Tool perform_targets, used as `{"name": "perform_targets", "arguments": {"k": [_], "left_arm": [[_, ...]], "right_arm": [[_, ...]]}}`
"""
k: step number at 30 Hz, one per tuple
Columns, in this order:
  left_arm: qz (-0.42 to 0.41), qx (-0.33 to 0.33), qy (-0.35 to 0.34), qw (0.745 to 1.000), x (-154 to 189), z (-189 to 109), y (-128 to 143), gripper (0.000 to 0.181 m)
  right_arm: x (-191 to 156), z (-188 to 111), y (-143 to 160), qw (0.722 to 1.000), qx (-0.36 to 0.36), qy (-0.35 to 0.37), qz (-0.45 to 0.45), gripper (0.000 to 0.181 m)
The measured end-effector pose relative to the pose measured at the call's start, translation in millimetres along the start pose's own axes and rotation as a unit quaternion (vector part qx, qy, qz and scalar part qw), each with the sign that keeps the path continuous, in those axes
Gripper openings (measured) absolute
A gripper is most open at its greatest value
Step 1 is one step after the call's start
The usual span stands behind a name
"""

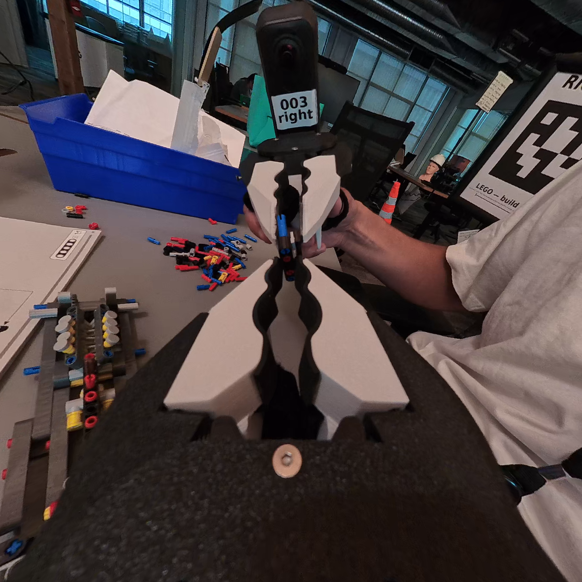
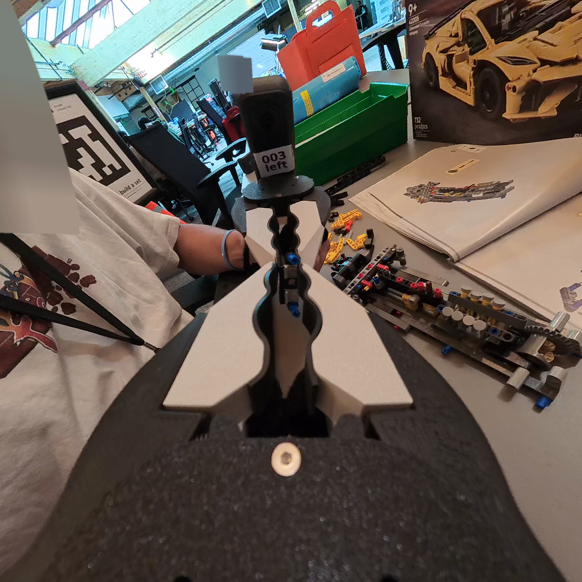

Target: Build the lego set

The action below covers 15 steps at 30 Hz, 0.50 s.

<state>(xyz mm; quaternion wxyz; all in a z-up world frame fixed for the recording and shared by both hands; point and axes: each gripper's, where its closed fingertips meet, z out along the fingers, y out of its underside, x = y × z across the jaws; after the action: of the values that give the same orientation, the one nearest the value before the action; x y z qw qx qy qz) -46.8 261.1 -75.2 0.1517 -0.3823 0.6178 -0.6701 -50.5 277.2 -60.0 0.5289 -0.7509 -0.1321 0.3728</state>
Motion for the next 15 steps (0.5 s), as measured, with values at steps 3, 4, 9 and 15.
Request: {"name": "perform_targets", "arguments": {"k": [3,4,9,15], "left_arm": [[-0.003,0.0,0.003,1.0,0.9,0.8,0.4,0.006],[-0.002,-0.002,0.002,1.0,0.7,1.1,0.9,0.006],[0.01,-0.005,-0.004,1.0,0.7,1.7,1.6,0.006],[0.089,-0.024,-0.025,0.995,7.0,3.6,3.6,0.006]], "right_arm": [[-0.2,0.2,0.6,1.0,-0.002,0.001,-0.008,0.01],[0.1,0.2,1.4,1.0,-0.004,0.002,-0.009,0.01],[0.0,0.1,2.1,1.0,-0.003,0.0,-0.02,0.01],[-8.9,-2.5,4.3,0.999,0.015,-0.03,-0.038,0.01]]}}
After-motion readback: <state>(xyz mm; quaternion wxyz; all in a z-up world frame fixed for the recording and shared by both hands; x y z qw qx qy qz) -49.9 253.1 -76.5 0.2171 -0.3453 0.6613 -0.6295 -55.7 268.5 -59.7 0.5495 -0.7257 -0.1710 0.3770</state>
